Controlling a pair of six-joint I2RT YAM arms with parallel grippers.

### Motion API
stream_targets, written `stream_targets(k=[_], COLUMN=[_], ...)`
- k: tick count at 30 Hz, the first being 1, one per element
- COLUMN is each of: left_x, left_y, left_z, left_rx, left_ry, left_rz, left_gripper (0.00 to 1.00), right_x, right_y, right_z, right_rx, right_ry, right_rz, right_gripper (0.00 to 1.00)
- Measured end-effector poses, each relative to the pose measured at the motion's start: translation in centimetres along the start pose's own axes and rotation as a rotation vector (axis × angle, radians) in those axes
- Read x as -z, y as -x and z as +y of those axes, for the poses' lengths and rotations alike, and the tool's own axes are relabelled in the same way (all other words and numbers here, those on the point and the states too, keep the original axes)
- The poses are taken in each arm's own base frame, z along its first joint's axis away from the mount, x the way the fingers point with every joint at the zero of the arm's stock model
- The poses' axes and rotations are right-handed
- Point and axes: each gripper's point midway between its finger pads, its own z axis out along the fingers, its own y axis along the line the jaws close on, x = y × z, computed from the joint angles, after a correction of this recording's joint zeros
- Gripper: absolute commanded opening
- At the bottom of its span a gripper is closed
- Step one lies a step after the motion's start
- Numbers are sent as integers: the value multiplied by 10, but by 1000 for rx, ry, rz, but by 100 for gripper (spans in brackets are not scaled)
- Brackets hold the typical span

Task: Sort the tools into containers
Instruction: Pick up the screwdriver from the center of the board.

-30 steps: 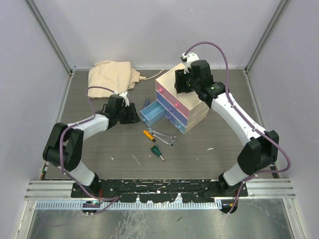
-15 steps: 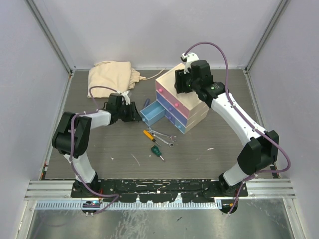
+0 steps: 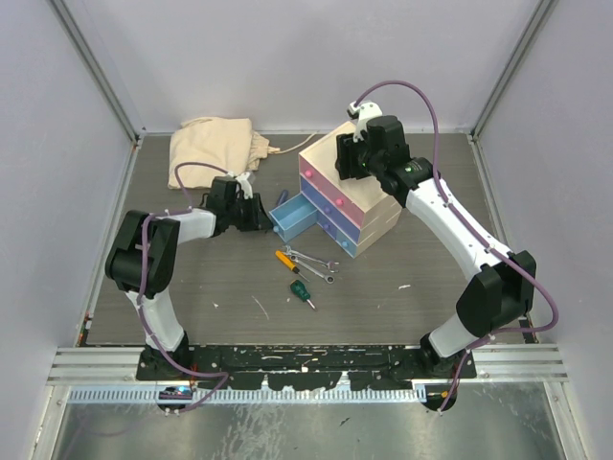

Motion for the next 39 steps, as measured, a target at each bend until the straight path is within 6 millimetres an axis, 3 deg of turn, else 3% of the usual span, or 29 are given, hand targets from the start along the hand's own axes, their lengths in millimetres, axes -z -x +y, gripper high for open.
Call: stream_targets(k=[14, 29, 32, 39], left_x=[-1, -4, -2, 11], left_y=[-6, -5, -4, -6], left_z=[-3, 1, 3, 16], left_rx=[-31, -11, -3, 20], left_ry=[-36, -7, 14, 121], left_rz=[25, 43, 40, 44], left_gripper=[25, 5, 0, 0], right_x=[0, 0, 0, 0], right_y=[0, 0, 0, 0], right_z=[0, 1, 1, 2], right_rx=[0, 1, 1, 1], right_ry=[1, 4, 4, 5], right_rz=[0, 0, 0, 0], right_gripper=[61, 62, 62, 62])
